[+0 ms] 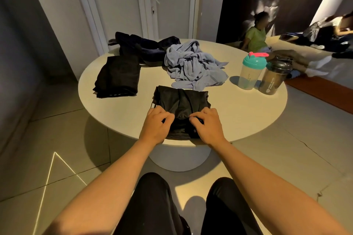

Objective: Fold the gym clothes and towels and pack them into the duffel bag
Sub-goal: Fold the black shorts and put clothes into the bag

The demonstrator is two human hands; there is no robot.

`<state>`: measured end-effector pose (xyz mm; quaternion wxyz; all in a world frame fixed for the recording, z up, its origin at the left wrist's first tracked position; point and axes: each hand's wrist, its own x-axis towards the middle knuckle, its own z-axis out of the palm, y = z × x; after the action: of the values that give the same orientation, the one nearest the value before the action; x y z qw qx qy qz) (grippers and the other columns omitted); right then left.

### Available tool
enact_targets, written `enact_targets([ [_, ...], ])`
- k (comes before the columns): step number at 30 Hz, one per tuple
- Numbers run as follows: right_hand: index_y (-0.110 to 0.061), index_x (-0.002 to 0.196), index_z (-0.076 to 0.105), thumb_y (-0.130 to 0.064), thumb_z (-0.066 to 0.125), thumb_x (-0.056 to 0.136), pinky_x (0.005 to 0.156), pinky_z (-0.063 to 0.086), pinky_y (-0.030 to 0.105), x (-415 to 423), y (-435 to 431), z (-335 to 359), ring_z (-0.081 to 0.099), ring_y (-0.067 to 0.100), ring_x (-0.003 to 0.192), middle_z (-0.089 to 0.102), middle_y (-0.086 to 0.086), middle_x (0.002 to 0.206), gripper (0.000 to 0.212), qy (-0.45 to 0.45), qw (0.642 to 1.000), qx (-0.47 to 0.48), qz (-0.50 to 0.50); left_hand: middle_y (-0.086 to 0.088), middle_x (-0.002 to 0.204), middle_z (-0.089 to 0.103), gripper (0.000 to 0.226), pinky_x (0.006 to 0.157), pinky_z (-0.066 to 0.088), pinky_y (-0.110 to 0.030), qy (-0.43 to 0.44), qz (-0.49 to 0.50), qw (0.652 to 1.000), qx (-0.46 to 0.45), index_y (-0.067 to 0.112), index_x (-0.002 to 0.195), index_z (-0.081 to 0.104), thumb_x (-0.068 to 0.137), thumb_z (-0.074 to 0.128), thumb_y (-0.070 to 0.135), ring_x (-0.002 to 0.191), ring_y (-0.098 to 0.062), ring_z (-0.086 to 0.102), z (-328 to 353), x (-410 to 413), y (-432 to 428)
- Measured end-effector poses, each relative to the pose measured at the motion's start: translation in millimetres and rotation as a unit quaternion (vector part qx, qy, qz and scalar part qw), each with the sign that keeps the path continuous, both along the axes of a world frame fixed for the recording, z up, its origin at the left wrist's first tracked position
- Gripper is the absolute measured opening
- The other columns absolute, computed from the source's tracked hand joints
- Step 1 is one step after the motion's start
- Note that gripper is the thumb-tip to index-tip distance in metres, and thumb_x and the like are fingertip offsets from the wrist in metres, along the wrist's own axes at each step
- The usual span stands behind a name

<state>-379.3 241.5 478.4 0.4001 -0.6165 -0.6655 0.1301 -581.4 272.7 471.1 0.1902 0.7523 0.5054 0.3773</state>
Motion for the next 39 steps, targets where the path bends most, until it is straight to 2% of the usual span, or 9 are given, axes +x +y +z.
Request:
enact_targets([
  [3,-0.017,0.085,0.073,-0.065,0.025,0.097,0.089,0.040,0.042,0,0,6,0.046,0.022,0.091,0.055,-0.001,0.077,0.068,-0.027,0.998,-0.056,-0.025,0.006,0.085,0.056,0.040,0.075,0.040,-0.024,0.000,0.014,0.999,-0.037,0.028,0.087,0.074,0.104,0.042,0.045,0.093,-0.011,0.048,2,1,0],
  [6,-0.029,0.121,0.065,-0.048,0.042,0.096,0.100,0.037,0.047,0,5,6,0.046,0.029,0.110,0.059,0.003,0.103,0.040,-0.115,0.989,-0.093,-0.021,0.007,0.095,0.056,0.016,0.077,0.044,-0.031,0.061,0.021,0.997,-0.035,0.032,0.109,0.063,0.097,0.053,0.033,0.100,-0.015,0.049,2,3,4],
  [11,-0.043,0.145,0.041,-0.060,0.041,0.071,0.115,0.019,0.054,6,11,24,0.030,0.030,0.127,0.036,0.003,0.122,0.076,-0.161,0.961,-0.226,0.014,0.003,0.135,0.037,0.065,0.108,0.040,-0.040,0.060,-0.021,0.993,-0.097,0.039,0.147,0.040,0.084,0.058,0.039,0.129,-0.021,0.040,6,1,11],
  [14,-0.041,0.130,0.054,-0.061,0.052,0.075,0.114,0.020,0.054,11,21,37,0.030,0.030,0.126,0.038,0.005,0.123,0.058,-0.160,0.956,-0.247,-0.010,0.011,0.156,0.021,0.066,0.117,0.033,-0.045,-0.034,-0.026,0.984,-0.171,0.043,0.144,0.045,0.080,0.062,0.041,0.144,-0.019,0.027,11,2,20],
  [17,-0.029,0.113,0.063,-0.049,0.052,0.090,0.108,0.030,0.047,5,41,45,0.037,0.032,0.117,0.041,0.005,0.114,0.033,-0.117,0.979,-0.140,-0.092,0.007,0.149,0.034,0.039,0.112,0.039,-0.047,-0.068,0.077,0.985,-0.135,0.047,0.128,0.055,0.090,0.055,0.047,0.133,-0.027,0.044,18,6,38],
  [20,-0.023,0.133,0.055,-0.038,0.046,0.099,0.109,0.030,0.046,-7,68,42,0.034,0.039,0.125,0.038,0.015,0.137,0.039,-0.156,0.977,-0.112,-0.092,0.000,0.138,0.048,0.032,0.107,0.037,-0.047,0.017,0.145,0.981,-0.131,0.048,0.126,0.053,0.095,0.046,0.052,0.120,-0.032,0.052,30,15,63],
  [24,-0.035,0.151,0.032,-0.037,0.042,0.102,0.118,0.015,0.057,-13,93,28,0.013,0.045,0.147,0.008,0.016,0.163,0.050,-0.173,0.950,-0.255,-0.057,-0.004,0.137,0.056,0.042,0.100,0.032,-0.045,0.061,0.131,0.971,-0.192,0.051,0.138,0.043,0.097,0.041,0.051,0.122,-0.039,0.050,39,24,98],
  [33,-0.007,0.157,0.016,-0.031,0.047,0.099,0.121,0.017,0.051,6,131,16,0.008,0.032,0.152,0.010,0.012,0.166,0.070,-0.248,0.946,-0.201,-0.047,-0.014,0.150,0.037,0.053,0.111,0.038,-0.049,-0.058,0.186,0.966,-0.168,0.024,0.155,0.034,0.101,0.035,0.029,0.132,-0.036,0.043,19,20,121],
  [39,-0.005,0.158,0.012,-0.039,0.037,0.102,0.120,-0.002,0.060,-14,133,32,-0.013,0.033,0.153,0.000,0.015,0.166,0.070,-0.283,0.928,-0.222,-0.094,-0.013,0.161,0.015,0.055,0.121,0.018,-0.051,0.100,0.233,0.957,-0.139,0.022,0.151,0.037,0.097,0.043,0.031,0.145,-0.036,0.018,20,24,118],
])
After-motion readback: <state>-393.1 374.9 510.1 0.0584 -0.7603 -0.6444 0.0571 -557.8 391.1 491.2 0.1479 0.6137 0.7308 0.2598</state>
